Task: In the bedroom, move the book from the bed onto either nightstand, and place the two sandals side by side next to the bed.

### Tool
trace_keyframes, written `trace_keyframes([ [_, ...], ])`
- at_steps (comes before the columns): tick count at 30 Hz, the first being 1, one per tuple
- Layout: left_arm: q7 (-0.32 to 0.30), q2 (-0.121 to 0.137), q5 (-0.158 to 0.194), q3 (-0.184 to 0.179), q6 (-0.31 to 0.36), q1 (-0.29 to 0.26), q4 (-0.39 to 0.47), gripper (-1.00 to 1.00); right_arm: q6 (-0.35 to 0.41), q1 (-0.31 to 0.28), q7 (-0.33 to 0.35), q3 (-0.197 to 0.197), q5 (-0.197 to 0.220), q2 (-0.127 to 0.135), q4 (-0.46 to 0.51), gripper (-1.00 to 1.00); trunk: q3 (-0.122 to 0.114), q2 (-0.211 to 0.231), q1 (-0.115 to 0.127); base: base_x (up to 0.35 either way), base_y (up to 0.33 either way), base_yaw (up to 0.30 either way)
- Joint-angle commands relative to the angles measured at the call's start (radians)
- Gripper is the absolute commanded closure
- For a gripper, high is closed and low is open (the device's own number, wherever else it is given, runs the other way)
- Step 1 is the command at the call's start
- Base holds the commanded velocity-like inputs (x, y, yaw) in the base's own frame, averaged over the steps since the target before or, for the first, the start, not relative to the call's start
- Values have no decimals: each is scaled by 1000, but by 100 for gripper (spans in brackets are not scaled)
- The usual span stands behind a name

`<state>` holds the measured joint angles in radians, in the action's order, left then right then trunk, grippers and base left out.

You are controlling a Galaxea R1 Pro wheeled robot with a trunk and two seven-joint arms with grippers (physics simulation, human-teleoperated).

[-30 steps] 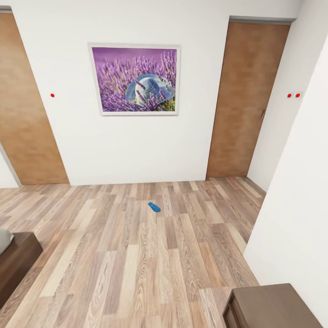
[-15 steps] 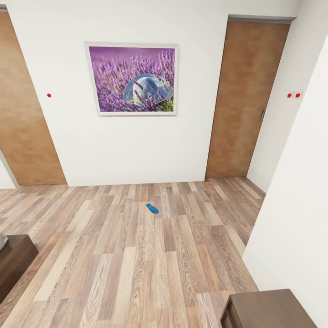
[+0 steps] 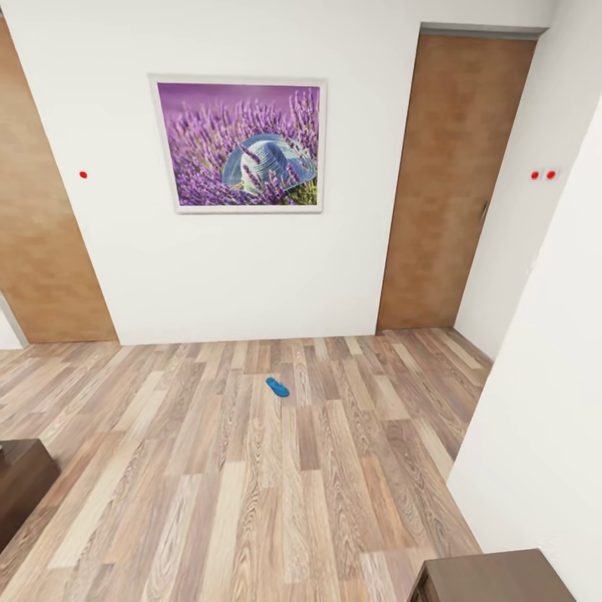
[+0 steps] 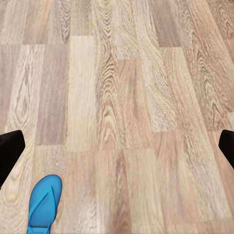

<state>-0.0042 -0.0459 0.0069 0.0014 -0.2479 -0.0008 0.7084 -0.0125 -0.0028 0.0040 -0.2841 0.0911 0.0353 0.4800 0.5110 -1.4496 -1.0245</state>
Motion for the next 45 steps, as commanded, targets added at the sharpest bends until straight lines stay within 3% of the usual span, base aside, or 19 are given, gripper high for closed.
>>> trace_keyframes([
  [1, 0, 0, 1, 0, -2, 0, 0, -100, -1, 0, 0, 0, 9, 0, 0, -100, 1, 0, -1, 305, -1, 0],
  [26, 0, -2, 1, 0, -3, 0, 0, -100, -1, 0, 0, 0, 9, 0, 0, -100, 1, 0, -1, 177, 0, 0],
  [45, 0, -2, 1, 0, -2, 1, 0, -100, -1, 0, -1, 0, 9, 0, 0, -100, 1, 0, -1, 65, 0, 0],
])
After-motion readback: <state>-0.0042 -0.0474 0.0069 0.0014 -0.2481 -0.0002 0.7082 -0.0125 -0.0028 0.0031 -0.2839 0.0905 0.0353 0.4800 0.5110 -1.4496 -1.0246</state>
